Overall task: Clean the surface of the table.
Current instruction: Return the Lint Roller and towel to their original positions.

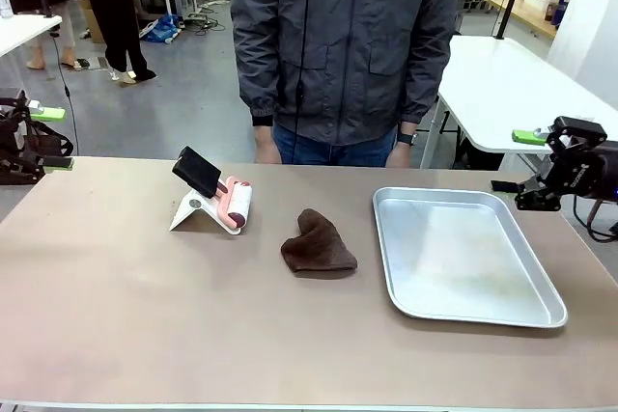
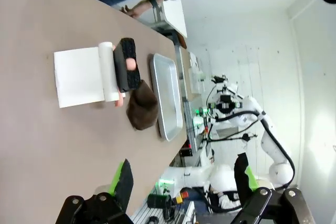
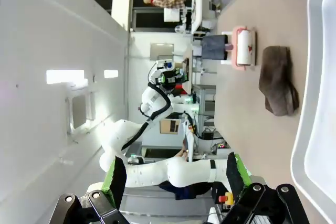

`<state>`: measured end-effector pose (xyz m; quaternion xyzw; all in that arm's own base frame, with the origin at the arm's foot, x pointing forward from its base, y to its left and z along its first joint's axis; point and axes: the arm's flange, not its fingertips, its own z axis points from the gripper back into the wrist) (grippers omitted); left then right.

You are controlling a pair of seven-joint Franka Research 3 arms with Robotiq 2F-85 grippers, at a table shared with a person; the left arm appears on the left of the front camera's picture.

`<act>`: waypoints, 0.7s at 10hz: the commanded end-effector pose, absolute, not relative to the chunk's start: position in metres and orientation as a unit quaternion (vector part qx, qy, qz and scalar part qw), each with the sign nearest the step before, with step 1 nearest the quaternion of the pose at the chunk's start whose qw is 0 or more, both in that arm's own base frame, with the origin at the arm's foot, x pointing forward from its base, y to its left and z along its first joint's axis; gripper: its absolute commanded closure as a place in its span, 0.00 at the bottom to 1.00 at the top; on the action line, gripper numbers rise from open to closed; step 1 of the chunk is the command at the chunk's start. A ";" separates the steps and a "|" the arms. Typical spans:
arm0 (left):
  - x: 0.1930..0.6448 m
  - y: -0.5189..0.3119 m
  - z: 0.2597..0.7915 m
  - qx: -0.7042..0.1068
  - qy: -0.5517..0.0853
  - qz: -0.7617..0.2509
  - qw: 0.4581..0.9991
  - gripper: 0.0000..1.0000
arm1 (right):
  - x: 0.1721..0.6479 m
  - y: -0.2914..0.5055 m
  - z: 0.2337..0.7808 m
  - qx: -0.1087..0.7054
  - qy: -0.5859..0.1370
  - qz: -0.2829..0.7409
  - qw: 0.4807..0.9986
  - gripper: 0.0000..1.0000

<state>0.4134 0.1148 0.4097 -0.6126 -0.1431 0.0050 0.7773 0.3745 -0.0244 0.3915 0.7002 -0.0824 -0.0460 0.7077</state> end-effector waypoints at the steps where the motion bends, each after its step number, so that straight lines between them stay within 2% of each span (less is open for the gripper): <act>1: 0.421 0.118 0.412 -0.609 -0.115 -0.025 0.784 0.00 | 0.374 -0.025 0.387 0.702 -0.073 -0.051 0.706 0.00; 2: 0.413 0.115 0.410 -0.613 -0.143 0.005 0.777 0.00 | 0.374 -0.025 0.387 0.702 -0.073 -0.051 0.706 0.00; 7: 0.413 0.115 0.410 -0.613 -0.143 0.005 0.777 0.00 | 0.374 -0.025 0.387 0.702 -0.073 -0.051 0.706 0.00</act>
